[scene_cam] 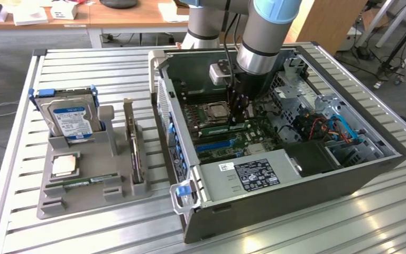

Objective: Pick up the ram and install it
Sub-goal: 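Press down the ram until it locks into place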

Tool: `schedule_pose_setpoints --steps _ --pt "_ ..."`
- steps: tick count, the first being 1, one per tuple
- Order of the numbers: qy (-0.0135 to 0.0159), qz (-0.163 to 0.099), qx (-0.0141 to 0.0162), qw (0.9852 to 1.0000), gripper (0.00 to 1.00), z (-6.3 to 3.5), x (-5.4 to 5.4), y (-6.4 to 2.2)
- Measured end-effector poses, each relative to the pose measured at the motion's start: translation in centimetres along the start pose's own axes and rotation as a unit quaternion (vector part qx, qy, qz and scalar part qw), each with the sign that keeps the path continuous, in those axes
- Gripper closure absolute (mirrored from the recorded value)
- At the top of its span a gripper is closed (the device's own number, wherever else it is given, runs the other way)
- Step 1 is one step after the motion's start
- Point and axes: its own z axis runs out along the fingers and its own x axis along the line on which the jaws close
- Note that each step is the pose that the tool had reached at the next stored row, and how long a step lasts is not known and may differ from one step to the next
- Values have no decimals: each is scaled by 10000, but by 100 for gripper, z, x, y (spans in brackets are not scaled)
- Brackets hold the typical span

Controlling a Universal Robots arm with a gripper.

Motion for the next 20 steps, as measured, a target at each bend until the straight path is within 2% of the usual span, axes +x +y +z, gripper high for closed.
schedule_pose_setpoints --steps 15,20 --pt "-2 0 1 10000 89 -1 0 0" --pt "-1 0 1 10000 89 -56 0 2"
